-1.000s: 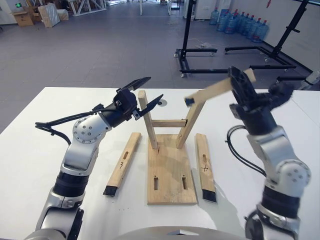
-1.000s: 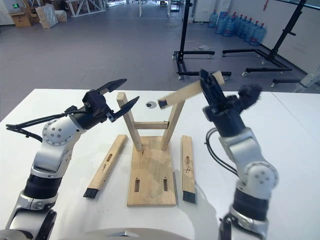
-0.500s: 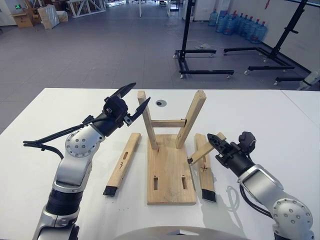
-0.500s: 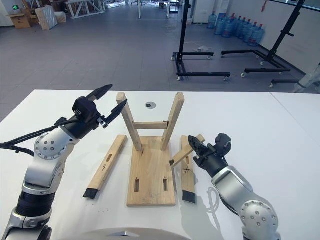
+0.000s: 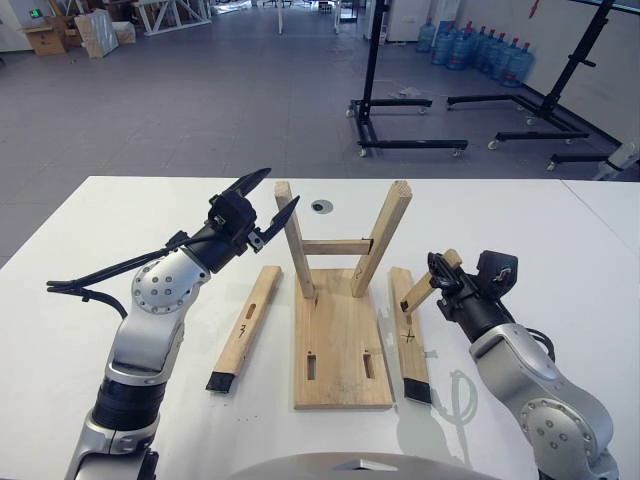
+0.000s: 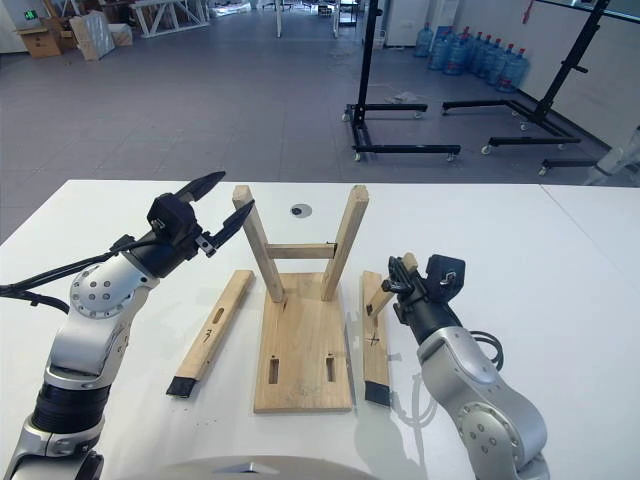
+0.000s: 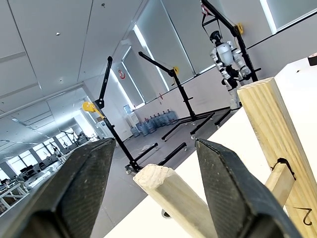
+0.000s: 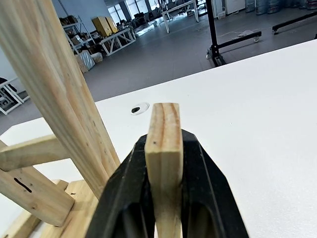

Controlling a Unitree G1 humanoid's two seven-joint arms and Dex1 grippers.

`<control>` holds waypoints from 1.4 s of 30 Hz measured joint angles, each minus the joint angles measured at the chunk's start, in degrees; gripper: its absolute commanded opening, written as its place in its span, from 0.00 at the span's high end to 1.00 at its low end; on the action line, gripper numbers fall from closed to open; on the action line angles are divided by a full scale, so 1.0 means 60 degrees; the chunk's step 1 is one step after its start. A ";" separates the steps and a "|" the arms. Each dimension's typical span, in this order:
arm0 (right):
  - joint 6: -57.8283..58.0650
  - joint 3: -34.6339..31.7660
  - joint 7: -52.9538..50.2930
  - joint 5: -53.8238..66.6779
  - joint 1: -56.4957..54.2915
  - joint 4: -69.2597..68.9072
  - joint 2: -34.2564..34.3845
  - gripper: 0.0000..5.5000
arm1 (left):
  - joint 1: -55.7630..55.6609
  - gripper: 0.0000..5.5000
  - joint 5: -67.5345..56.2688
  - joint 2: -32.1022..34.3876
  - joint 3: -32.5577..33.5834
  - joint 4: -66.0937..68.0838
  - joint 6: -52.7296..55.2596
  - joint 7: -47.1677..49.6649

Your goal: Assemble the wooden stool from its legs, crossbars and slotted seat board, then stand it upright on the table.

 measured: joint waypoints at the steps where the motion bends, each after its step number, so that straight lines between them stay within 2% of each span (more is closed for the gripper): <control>1: 0.0023 0.0001 0.0078 -0.0054 0.0042 0.0009 0.0040 0.93 | -0.0002 0.47 0.0001 -0.0003 -0.0012 0.0000 0.0004 0.0000; 10: 0.0195 -0.0668 0.0845 -0.0268 0.0737 -0.0017 0.0021 0.93 | 0.0000 0.47 -0.0001 0.0011 -0.0016 -0.0039 0.0112 -0.0003; 24: 0.0969 -0.0529 0.0479 -0.1177 -0.0466 0.0806 0.0399 0.93 | -0.0017 0.47 0.0011 0.0015 -0.0090 0.0076 0.0105 -0.0029; 36: 0.0275 -0.0213 0.1719 -0.2979 -0.1997 0.3055 0.0448 0.93 | -0.0279 0.47 0.0170 -0.0041 -0.0315 0.0495 -0.0111 -0.0092; 42: -0.1038 -0.0079 0.2588 -0.3768 -0.1763 0.3432 0.0669 0.93 | -0.0389 0.47 0.0221 -0.0121 -0.0327 0.0727 -0.0269 -0.0089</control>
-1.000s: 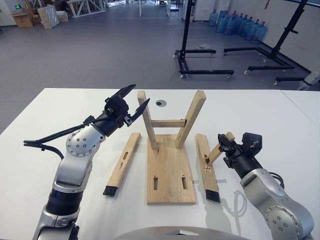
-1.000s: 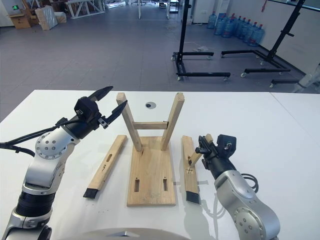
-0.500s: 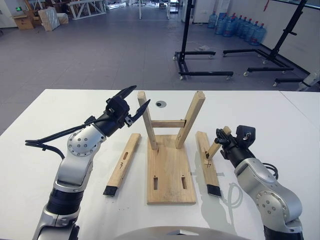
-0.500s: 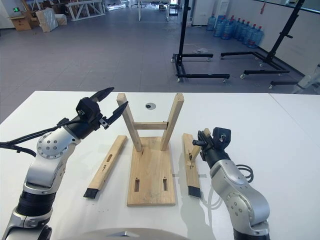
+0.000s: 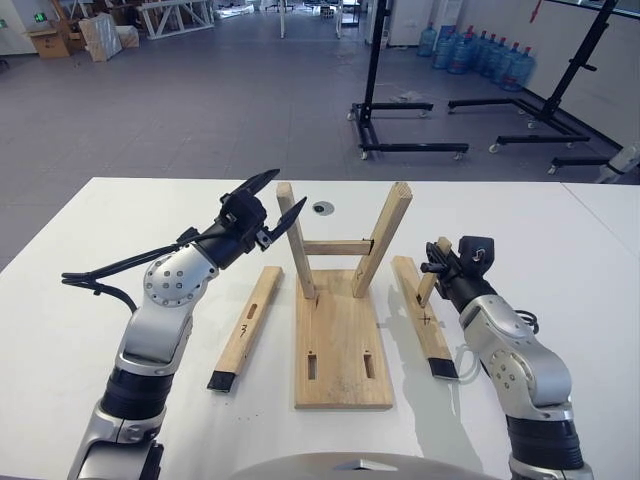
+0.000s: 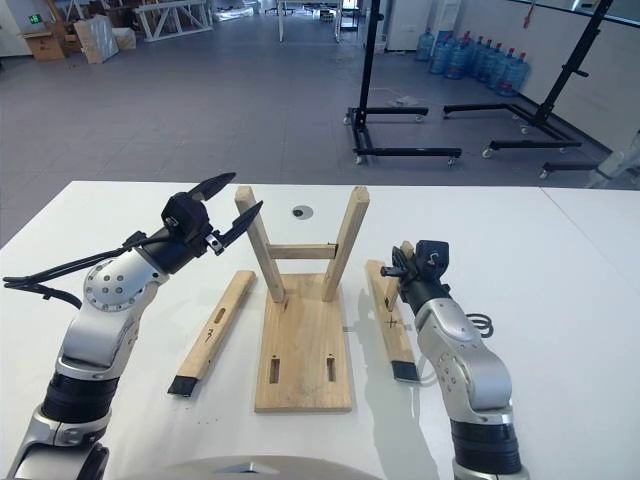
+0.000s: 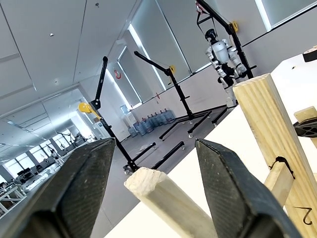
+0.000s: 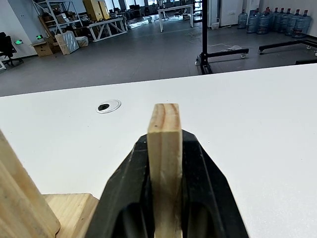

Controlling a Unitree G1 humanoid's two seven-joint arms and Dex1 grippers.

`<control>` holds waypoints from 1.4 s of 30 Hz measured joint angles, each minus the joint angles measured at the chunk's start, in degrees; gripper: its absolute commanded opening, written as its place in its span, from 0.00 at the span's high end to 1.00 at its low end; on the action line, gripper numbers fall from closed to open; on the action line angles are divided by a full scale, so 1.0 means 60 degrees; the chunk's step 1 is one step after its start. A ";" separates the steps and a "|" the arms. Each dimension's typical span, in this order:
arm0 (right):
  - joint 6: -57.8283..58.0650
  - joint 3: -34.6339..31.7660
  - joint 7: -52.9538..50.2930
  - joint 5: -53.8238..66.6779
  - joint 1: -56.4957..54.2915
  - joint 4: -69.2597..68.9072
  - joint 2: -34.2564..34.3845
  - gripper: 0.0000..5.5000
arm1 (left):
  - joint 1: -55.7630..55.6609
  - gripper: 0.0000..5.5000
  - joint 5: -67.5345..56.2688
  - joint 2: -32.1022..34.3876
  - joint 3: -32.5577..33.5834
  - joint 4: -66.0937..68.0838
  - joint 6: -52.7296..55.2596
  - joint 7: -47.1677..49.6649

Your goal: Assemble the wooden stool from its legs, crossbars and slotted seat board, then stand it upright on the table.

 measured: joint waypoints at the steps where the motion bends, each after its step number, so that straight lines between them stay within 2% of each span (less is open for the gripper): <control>1: -0.0309 -0.0001 0.0148 -0.0123 0.0118 0.0049 0.0100 0.93 | -0.0001 0.47 0.0005 -0.0017 0.0000 0.0019 -0.0023 0.0000; 11: -0.2656 0.0093 0.1661 -0.0840 0.0995 0.0807 0.0305 0.93 | -0.0070 0.47 0.0081 -0.0051 -0.0002 0.0124 -0.0111 -0.0003; 22: -0.3180 0.0103 0.1940 -0.1201 0.1072 0.1055 0.0367 0.93 | -0.0071 0.47 0.0098 -0.0049 -0.0002 0.0175 -0.0111 -0.0003; 23: -0.3205 0.0099 0.1941 -0.1206 0.1050 0.1105 0.0366 0.86 | -0.0071 0.47 0.0102 -0.0049 -0.0002 0.0195 -0.0112 -0.0004; 27: -0.2723 0.0116 0.1838 -0.1640 0.1513 0.2038 0.0367 0.72 | -0.0076 0.47 0.0117 -0.0034 0.0010 0.0278 -0.0166 -0.0004; 36: -0.2514 -0.0471 0.1916 -0.1643 0.0728 0.2001 0.0294 0.44 | -0.0094 0.47 0.0125 -0.0037 0.0010 0.0373 -0.0301 -0.0004; 42: -0.2086 -0.0833 0.1816 -0.1511 0.0068 0.1290 0.0215 0.44 | -0.0095 0.47 0.0144 -0.0030 0.0064 0.0372 -0.0313 0.0001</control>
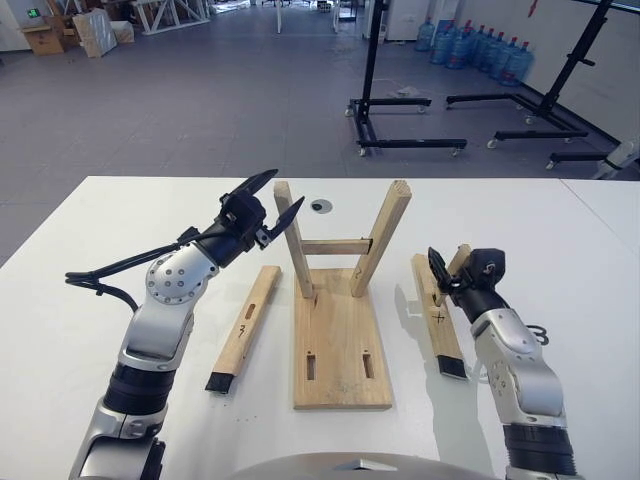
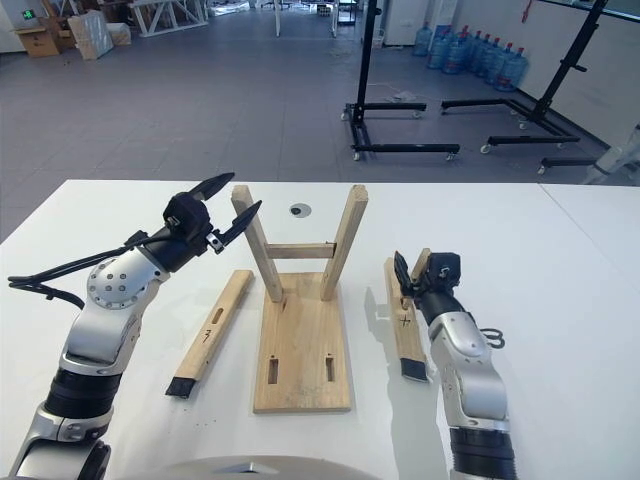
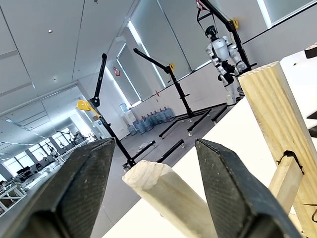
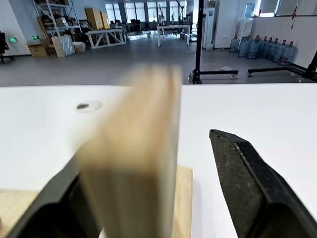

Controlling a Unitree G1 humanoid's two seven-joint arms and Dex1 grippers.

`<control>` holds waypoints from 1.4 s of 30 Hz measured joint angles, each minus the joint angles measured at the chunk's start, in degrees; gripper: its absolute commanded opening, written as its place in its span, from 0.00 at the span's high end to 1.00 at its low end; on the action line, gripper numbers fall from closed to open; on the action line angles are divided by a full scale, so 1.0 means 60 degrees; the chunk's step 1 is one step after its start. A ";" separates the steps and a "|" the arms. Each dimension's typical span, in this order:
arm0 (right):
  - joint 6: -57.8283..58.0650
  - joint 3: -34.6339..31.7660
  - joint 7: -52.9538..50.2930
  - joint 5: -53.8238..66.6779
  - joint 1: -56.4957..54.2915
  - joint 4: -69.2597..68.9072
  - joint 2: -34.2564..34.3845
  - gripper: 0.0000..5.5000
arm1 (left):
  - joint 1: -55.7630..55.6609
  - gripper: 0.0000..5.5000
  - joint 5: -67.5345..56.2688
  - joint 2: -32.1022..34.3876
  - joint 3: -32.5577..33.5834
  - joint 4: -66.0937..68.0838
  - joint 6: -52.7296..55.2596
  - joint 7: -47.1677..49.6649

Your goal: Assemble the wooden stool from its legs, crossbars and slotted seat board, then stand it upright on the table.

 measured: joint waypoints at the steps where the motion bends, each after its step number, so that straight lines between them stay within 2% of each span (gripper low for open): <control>1: 0.0191 -0.0154 -0.0010 0.0150 -0.0142 -0.0278 -0.0063 0.44 | 0.0000 0.47 0.0017 0.0003 0.0010 -0.0001 -0.0001 0.0004; 7: 0.1373 -0.0963 -0.0088 0.1166 -0.1793 -0.1409 -0.0629 0.44 | 0.0007 0.47 0.0106 0.0004 0.0055 0.0009 -0.0050 0.0096; 14: 0.2297 -0.1336 -0.0273 0.1649 -0.4292 -0.1083 -0.1290 0.44 | 0.0024 0.47 0.0264 -0.0058 0.0028 0.0126 -0.0177 0.0275; 16: 0.2408 -0.1312 -0.0247 0.1626 -0.4270 -0.1010 -0.1381 0.44 | 0.0025 0.47 0.0264 -0.0064 0.0025 0.0129 -0.0185 0.0286; 20: 0.2238 -0.0484 0.0241 0.1083 -0.2465 0.0398 -0.1113 0.44 | 0.0058 0.47 0.0263 -0.0093 0.0014 0.0132 -0.0197 0.0297; 23: 0.1619 0.0270 0.0517 0.0427 -0.2494 0.0996 -0.1257 0.44 | 0.0069 0.47 0.0265 -0.0179 -0.0100 0.0210 -0.0271 0.0288; 25: 0.1605 0.0233 0.0588 0.0509 -0.2518 0.0998 -0.1184 0.44 | 0.0069 0.47 0.0266 -0.0175 -0.0099 0.0256 -0.0274 0.0288; 31: 0.1688 -0.0809 0.0408 0.1192 -0.2647 0.1058 -0.1013 0.44 | 0.0069 0.47 0.0268 -0.0174 -0.0079 0.0273 -0.0302 0.0301; 34: 0.1743 -0.1594 -0.0455 0.1402 -0.2950 0.0990 -0.0703 0.44 | 0.0069 0.47 0.0265 -0.0175 -0.0058 0.0318 -0.0327 0.0304; 38: 0.1906 -0.2648 -0.1890 0.1622 -0.4244 0.0437 -0.0758 0.44 | 0.0069 0.47 0.0263 -0.0173 -0.0001 0.0366 -0.0357 0.0300; 40: 0.2124 -0.2827 -0.2228 0.1552 -0.4308 0.0386 -0.0808 0.44 | 0.0069 0.47 0.0264 -0.0172 0.0022 0.0365 -0.0356 0.0301; 42: 0.2417 -0.2832 -0.2324 0.1432 -0.3606 0.0231 -0.0840 0.38 | 0.0072 0.47 0.0266 -0.0168 0.0027 0.0329 -0.0354 0.0302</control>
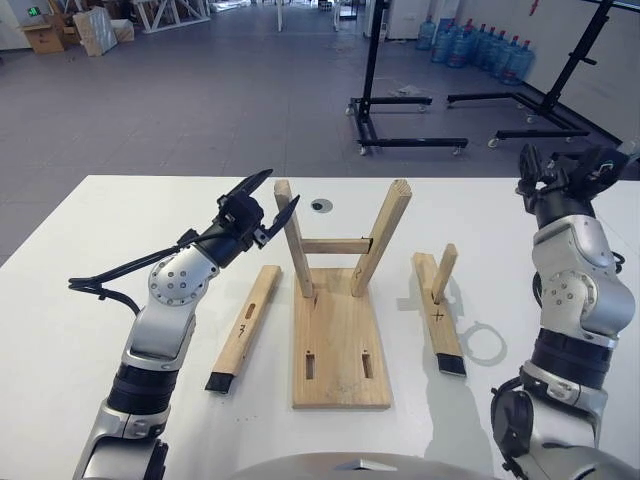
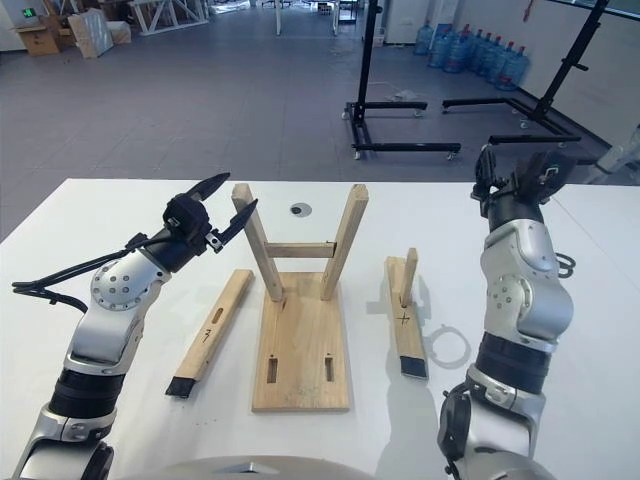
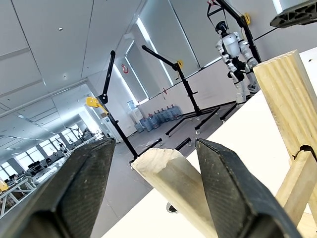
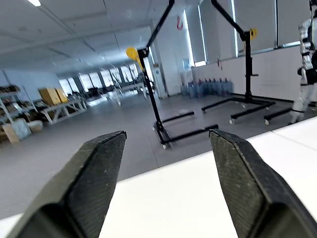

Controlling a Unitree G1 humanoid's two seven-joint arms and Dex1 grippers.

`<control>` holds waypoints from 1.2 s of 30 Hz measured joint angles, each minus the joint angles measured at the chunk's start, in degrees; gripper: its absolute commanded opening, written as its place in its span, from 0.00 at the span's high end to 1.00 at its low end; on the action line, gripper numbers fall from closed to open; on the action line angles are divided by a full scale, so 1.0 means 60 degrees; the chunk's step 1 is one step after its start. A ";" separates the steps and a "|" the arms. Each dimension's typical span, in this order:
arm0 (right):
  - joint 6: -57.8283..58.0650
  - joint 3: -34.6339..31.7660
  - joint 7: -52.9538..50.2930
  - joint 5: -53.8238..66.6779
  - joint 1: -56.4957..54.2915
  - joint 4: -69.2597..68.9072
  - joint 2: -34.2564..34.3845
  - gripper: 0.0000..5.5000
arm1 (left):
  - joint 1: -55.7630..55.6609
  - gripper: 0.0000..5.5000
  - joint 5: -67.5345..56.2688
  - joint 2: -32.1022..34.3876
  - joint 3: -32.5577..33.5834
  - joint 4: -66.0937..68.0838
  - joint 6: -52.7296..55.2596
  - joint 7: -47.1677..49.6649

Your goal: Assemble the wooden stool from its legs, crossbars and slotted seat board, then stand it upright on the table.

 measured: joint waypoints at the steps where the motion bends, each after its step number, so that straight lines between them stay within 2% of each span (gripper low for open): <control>1: 0.0206 -0.0008 -0.0090 -0.0003 0.0672 -0.0130 0.0177 0.35 | 0.0039 0.47 0.0001 0.0007 0.0020 -0.0064 0.0003 0.0013; 3: 0.0708 0.0099 -0.0212 -0.0077 0.2199 -0.0256 0.0790 0.29 | 0.0234 0.47 0.0004 0.0010 0.0075 -0.0239 0.0015 0.0093; 7: 0.1541 0.0893 0.0825 0.0344 0.4792 -0.1881 0.0989 0.17 | 0.0486 0.47 0.0029 -0.0066 -0.0019 -0.0447 0.0176 0.0177; 11: 0.2387 0.1246 0.1259 0.0798 0.5779 -0.2965 0.0937 0.02 | 0.0628 0.47 0.0066 -0.0066 -0.0034 -0.0676 0.0286 0.0205; 17: 0.3257 0.2127 0.1674 0.0751 0.5795 -0.3213 0.0432 0.02 | 0.0629 0.47 0.0076 -0.0070 -0.0061 -0.0690 0.0369 0.0193; 21: 0.4414 0.3447 0.1177 0.0015 0.5502 -0.3470 0.0241 0.02 | 0.0617 0.47 0.0076 -0.0056 -0.0137 -0.0667 0.0372 0.0087; 27: 0.5470 0.3490 0.0760 -0.0390 0.5163 -0.3657 0.0269 0.21 | 0.0594 0.47 0.0074 -0.0032 -0.0138 -0.0667 0.0374 -0.0007; 36: 0.5910 0.2699 0.0610 -0.0377 0.5124 -0.3706 0.1137 0.50 | 0.0592 0.47 0.0048 -0.0034 -0.0137 -0.0656 0.0374 -0.0024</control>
